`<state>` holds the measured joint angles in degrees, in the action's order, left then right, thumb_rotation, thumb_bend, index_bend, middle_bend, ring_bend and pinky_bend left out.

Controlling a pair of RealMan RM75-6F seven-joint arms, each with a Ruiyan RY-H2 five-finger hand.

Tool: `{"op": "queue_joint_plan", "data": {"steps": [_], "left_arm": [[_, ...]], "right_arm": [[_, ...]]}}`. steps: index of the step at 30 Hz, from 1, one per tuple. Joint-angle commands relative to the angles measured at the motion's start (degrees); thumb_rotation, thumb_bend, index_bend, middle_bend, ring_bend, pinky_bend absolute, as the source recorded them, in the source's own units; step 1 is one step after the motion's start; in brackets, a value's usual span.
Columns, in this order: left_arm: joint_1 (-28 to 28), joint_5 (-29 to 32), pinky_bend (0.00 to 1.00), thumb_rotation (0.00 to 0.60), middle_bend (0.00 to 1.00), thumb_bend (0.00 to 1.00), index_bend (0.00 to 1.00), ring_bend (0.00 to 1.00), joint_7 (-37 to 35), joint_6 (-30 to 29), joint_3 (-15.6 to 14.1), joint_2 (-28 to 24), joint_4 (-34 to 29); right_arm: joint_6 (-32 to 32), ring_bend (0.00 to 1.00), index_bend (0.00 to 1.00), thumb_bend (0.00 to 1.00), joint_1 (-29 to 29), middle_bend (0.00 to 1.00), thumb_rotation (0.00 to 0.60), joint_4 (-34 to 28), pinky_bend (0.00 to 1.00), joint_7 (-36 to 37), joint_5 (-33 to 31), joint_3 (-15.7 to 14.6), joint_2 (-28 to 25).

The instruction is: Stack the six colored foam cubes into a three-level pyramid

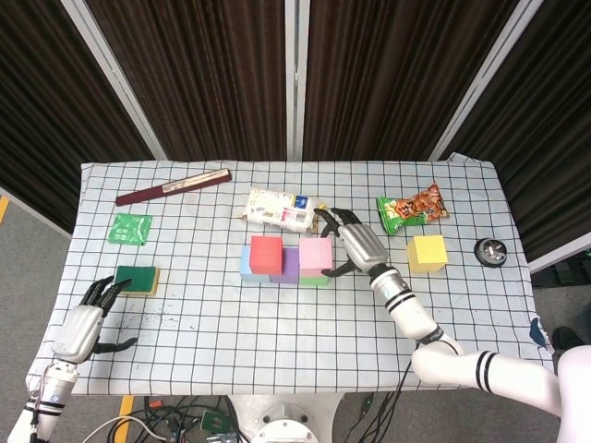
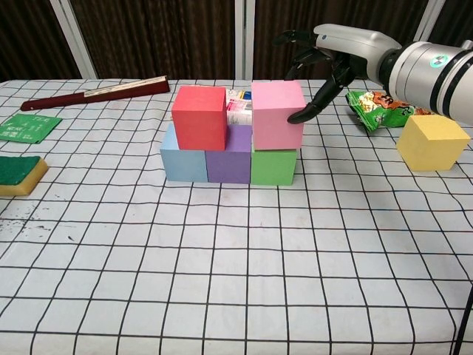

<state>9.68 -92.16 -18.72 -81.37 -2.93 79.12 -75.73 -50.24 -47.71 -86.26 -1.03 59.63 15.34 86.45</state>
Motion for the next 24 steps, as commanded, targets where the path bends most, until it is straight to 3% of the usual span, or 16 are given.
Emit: {"op": "queue_joint_plan", "data": {"steps": [1,24], "left_arm": [[0.0,0.0,0.07,0.600,0.14,0.00,0.10,0.02,0.1,0.0,0.0,0.0,0.0],[0.0,0.2,0.07,0.600,0.14,0.00,0.10,0.02,-0.4,0.0,0.0,0.1,0.3]], "right_arm": [[-0.4,0.00,0.00,0.08,0.2,0.43,0.600,-0.4,0.00,0.1,0.1,0.2,-0.1],[-3.4,0.02,0.00,0.11,-0.1,0.45,0.600,0.0,0.00,-4.2,-3.9,1.6,4.9]]}}
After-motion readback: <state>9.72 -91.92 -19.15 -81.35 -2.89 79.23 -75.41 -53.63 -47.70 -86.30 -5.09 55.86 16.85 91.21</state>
